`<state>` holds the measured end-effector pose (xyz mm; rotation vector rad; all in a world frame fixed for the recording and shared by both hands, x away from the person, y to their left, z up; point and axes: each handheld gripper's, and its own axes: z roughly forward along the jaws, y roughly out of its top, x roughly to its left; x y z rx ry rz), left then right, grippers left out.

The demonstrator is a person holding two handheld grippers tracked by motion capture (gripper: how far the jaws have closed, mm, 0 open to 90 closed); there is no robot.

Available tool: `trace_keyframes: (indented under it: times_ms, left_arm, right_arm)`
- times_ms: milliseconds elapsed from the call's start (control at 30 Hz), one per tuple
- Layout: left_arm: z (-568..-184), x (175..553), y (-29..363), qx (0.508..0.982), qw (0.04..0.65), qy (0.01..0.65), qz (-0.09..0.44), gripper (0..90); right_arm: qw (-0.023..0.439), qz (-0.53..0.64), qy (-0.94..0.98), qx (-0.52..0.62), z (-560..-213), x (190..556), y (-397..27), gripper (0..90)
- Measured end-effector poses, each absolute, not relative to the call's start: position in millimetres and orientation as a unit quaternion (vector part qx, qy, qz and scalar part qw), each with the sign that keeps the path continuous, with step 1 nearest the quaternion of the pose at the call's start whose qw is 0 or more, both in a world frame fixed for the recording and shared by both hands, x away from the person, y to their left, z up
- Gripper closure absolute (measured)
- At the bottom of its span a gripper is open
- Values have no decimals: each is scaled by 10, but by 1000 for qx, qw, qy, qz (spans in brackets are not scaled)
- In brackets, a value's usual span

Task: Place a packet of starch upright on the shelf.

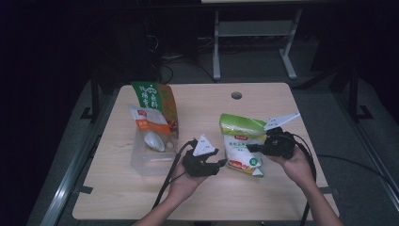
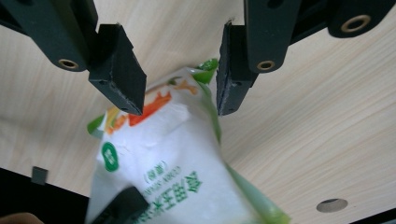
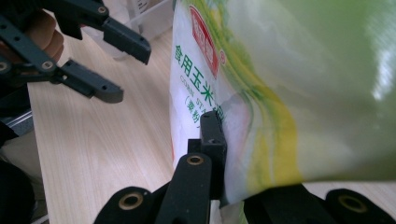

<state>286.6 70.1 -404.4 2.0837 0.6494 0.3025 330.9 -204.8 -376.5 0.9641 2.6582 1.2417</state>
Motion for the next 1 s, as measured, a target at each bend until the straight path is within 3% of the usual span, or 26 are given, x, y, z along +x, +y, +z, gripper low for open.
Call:
trace_keyframes:
  times_ms: [1000]
  left_arm:
    - [-4211, 2457, 962, 845, 466, 236, 112, 424]
  right_arm:
    - [36, 408, 865, 289, -3479, 3451, -1656, 896]
